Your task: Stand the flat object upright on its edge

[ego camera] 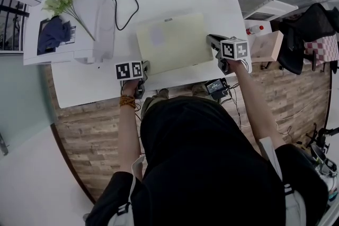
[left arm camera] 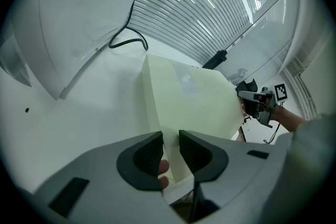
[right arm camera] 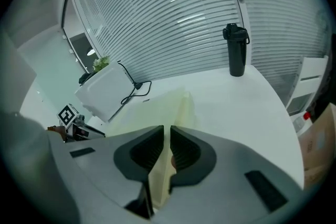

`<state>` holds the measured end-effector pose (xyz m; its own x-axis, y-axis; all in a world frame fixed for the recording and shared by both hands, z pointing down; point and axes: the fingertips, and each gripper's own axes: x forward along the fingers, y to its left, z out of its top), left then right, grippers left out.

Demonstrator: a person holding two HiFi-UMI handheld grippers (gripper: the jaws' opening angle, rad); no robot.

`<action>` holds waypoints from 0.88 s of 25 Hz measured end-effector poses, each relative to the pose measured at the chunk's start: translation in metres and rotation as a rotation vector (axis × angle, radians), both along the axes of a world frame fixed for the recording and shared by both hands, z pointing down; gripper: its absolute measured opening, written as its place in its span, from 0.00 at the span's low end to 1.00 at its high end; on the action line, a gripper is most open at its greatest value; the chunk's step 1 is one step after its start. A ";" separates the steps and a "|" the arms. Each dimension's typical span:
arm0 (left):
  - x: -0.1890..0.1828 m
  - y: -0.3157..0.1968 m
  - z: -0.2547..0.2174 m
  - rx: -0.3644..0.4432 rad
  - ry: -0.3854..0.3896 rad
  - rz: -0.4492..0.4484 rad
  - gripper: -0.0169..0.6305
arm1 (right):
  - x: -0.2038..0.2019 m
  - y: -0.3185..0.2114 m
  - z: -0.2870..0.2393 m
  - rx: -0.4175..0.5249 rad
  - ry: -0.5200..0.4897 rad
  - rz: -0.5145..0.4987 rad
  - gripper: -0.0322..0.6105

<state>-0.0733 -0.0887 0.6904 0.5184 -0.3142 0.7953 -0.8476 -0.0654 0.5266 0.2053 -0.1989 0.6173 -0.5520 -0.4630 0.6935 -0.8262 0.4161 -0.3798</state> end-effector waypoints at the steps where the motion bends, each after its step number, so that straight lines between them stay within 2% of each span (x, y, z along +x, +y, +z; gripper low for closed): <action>1: -0.001 0.000 0.000 0.001 -0.001 0.000 0.18 | -0.002 0.000 -0.003 0.008 -0.004 0.000 0.10; 9: -0.004 0.000 0.000 -0.002 0.009 -0.019 0.18 | -0.009 0.001 -0.019 0.038 -0.014 -0.018 0.10; 14: -0.005 0.001 -0.001 -0.002 0.014 -0.033 0.18 | -0.013 0.002 -0.032 0.045 -0.066 0.003 0.10; 22: -0.008 0.001 -0.001 -0.002 0.010 -0.039 0.19 | -0.024 0.007 -0.051 0.078 -0.045 -0.051 0.10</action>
